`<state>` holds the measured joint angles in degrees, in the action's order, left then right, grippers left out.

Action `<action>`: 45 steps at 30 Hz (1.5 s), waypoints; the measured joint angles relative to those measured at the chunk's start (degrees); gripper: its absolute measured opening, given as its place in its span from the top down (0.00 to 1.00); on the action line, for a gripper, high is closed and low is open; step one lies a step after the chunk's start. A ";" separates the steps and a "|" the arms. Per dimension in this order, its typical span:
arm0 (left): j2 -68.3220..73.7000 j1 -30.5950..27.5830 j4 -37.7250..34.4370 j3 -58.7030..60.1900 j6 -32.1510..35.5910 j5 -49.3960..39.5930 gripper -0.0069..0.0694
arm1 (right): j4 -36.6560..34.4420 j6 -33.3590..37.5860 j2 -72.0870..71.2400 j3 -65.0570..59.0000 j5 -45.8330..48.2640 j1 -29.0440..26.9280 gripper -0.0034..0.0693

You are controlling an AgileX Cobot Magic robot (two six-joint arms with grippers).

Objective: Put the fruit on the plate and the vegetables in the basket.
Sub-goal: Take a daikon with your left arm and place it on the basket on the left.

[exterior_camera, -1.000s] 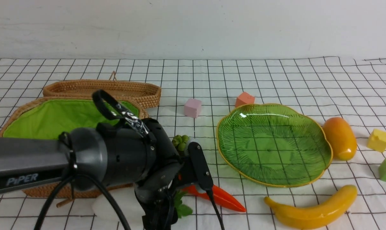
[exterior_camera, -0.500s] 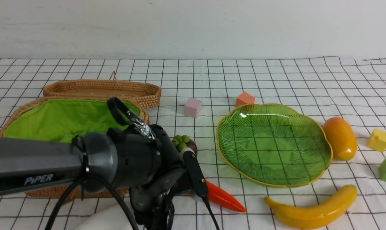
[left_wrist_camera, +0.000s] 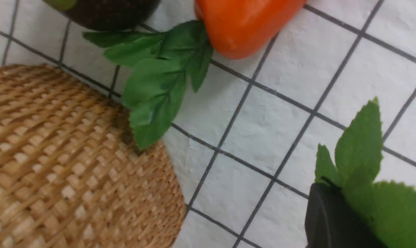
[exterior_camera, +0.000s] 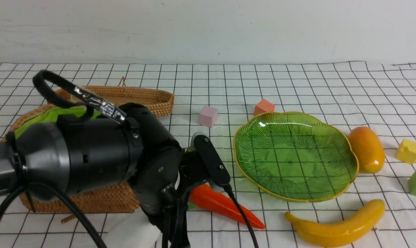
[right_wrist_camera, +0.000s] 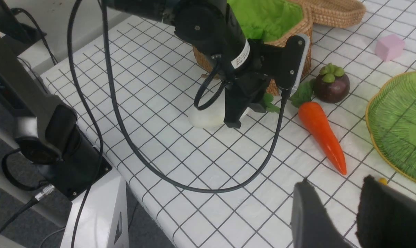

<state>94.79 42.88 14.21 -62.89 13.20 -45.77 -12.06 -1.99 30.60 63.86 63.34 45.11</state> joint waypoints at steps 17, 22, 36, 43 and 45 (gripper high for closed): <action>-15.41 -3.53 15.77 -12.40 9.04 -8.86 0.93 | 2.22 0.00 0.00 0.00 -5.05 0.00 0.63; -11.52 -13.58 17.21 -12.67 13.12 -1.13 0.93 | 3.97 0.00 0.00 0.00 -9.18 0.00 0.63; -3.14 -20.08 14.78 -12.67 16.97 4.88 0.49 | 9.10 -1.29 0.00 0.00 -11.61 0.00 0.62; -3.77 -20.08 11.69 -12.67 15.10 1.86 0.10 | 9.10 -1.29 0.00 0.00 -10.41 0.00 0.62; -4.22 -20.08 9.92 -12.67 13.74 1.58 0.08 | 9.10 -1.29 0.00 0.00 -9.85 0.00 0.62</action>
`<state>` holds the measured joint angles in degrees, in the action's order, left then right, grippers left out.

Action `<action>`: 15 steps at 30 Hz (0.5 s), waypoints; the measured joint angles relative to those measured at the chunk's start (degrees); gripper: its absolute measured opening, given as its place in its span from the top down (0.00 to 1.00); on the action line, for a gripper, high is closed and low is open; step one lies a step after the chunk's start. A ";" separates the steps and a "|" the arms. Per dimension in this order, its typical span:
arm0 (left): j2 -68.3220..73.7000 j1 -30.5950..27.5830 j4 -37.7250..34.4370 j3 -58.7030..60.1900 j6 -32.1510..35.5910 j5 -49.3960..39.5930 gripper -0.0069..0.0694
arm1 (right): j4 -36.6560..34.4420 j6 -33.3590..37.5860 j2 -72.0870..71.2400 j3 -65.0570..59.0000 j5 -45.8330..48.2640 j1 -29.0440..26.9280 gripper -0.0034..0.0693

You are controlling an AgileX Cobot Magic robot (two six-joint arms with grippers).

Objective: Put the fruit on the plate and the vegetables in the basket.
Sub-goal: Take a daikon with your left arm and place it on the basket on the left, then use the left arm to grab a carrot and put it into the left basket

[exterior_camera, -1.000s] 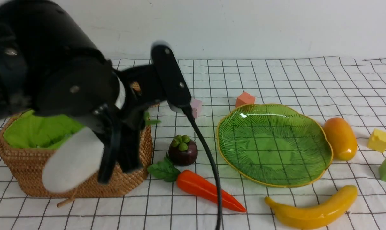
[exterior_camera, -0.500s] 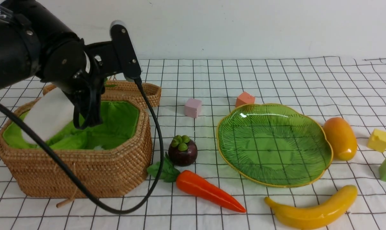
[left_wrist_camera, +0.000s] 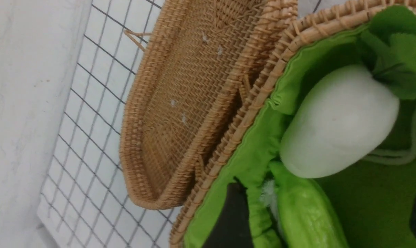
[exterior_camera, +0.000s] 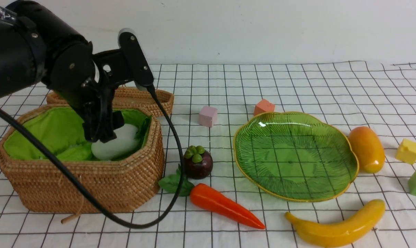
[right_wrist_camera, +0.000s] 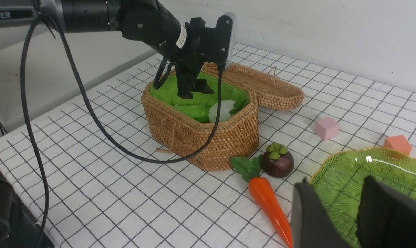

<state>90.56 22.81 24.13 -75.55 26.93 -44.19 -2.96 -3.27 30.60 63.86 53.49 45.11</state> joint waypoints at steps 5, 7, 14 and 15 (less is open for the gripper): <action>-3.15 5.36 -13.03 0.00 -6.72 -2.18 0.24 | 0.00 -1.94 0.00 1.09 6.60 0.00 0.62; -3.02 10.33 -17.81 0.00 -5.70 -3.04 0.38 | 0.00 -3.04 0.00 2.34 11.05 0.00 0.62; 5.75 23.11 -25.32 0.00 4.97 -1.39 0.60 | -0.48 -3.63 0.00 3.97 18.95 0.00 0.62; 8.29 23.59 -24.57 0.00 6.23 -0.79 0.58 | -0.89 -3.63 0.00 3.97 18.95 0.00 0.62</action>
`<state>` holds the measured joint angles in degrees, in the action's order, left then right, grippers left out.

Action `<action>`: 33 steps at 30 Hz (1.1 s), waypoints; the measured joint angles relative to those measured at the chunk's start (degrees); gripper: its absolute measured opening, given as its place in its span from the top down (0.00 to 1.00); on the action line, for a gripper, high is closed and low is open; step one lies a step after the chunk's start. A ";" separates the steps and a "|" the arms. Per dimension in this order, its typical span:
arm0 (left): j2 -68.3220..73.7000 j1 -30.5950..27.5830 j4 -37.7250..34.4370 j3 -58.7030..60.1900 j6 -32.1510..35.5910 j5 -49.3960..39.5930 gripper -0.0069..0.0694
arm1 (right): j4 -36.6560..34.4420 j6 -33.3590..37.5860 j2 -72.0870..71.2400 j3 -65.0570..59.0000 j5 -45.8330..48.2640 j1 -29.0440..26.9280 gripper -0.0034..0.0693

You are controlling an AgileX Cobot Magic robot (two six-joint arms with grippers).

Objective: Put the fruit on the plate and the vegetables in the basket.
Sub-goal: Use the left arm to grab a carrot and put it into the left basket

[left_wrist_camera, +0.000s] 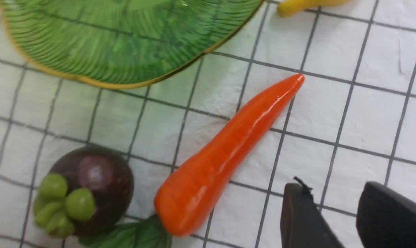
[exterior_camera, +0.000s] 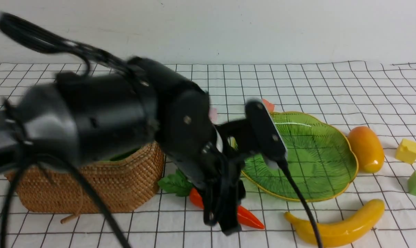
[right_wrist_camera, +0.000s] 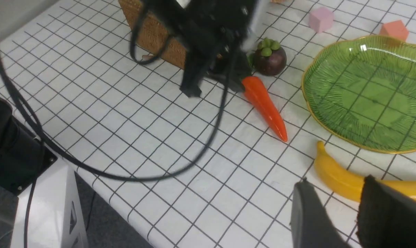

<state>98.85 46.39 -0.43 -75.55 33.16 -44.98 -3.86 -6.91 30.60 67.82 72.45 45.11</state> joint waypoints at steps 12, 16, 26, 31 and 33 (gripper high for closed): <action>12.87 0.01 18.34 -0.12 3.90 9.17 0.15 | -6.15 -0.27 0.00 -0.06 0.00 0.00 0.62; 15.33 0.07 19.79 -0.67 3.90 8.88 0.23 | -6.60 -0.27 0.00 -0.06 0.00 0.00 0.62; 15.80 0.38 20.00 -1.00 4.09 6.91 0.54 | -6.67 -0.01 0.00 -0.06 0.00 0.00 0.62; 12.76 0.30 18.41 -0.49 4.22 2.99 0.54 | -6.67 0.22 0.00 -0.06 0.00 0.00 0.62; 10.15 0.30 16.86 -0.49 4.27 1.60 0.54 | -6.67 0.22 0.00 -0.06 0.00 0.00 0.62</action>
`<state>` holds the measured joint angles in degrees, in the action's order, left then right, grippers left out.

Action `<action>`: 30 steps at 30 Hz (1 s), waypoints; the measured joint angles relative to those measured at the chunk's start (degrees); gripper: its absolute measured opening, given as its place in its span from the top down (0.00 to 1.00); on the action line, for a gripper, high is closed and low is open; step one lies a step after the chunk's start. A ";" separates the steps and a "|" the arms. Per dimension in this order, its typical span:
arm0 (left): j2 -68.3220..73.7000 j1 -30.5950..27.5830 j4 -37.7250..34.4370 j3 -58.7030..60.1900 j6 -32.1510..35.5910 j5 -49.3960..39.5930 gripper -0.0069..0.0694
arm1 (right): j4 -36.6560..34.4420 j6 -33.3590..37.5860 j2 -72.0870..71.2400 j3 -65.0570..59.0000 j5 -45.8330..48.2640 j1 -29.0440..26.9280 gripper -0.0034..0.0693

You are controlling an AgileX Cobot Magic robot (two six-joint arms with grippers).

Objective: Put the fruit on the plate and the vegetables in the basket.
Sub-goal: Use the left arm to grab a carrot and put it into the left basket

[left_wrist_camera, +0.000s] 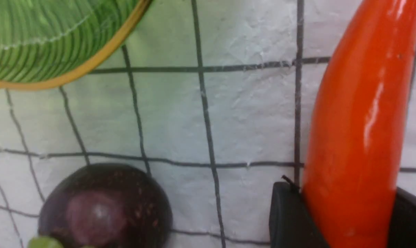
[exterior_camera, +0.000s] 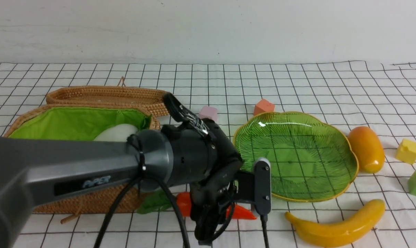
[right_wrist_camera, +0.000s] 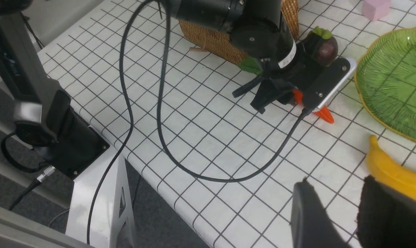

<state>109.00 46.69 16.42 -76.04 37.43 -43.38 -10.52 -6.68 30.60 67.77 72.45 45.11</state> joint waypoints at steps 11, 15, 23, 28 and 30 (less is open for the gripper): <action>-23.93 -4.33 9.52 0.00 -7.96 -5.04 0.54 | 1.22 3.73 0.00 -0.04 -7.63 0.00 0.62; -24.58 -11.88 12.11 0.00 -8.35 -5.64 0.54 | 1.36 4.72 0.00 -0.04 -11.52 0.00 0.62; -19.41 -24.67 12.28 0.11 -8.35 -6.88 0.49 | 1.49 4.72 0.00 -0.06 -11.41 0.00 0.63; -18.83 -26.26 11.60 0.22 -4.88 -7.62 0.24 | 1.49 4.72 0.00 -0.06 -11.07 0.00 0.63; -18.83 -26.26 11.37 0.22 -3.98 -8.01 0.17 | 1.49 4.72 0.00 -0.06 -10.97 0.00 0.63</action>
<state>90.17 20.43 27.79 -75.82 33.45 -51.39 -9.03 -1.96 30.60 67.71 61.48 45.11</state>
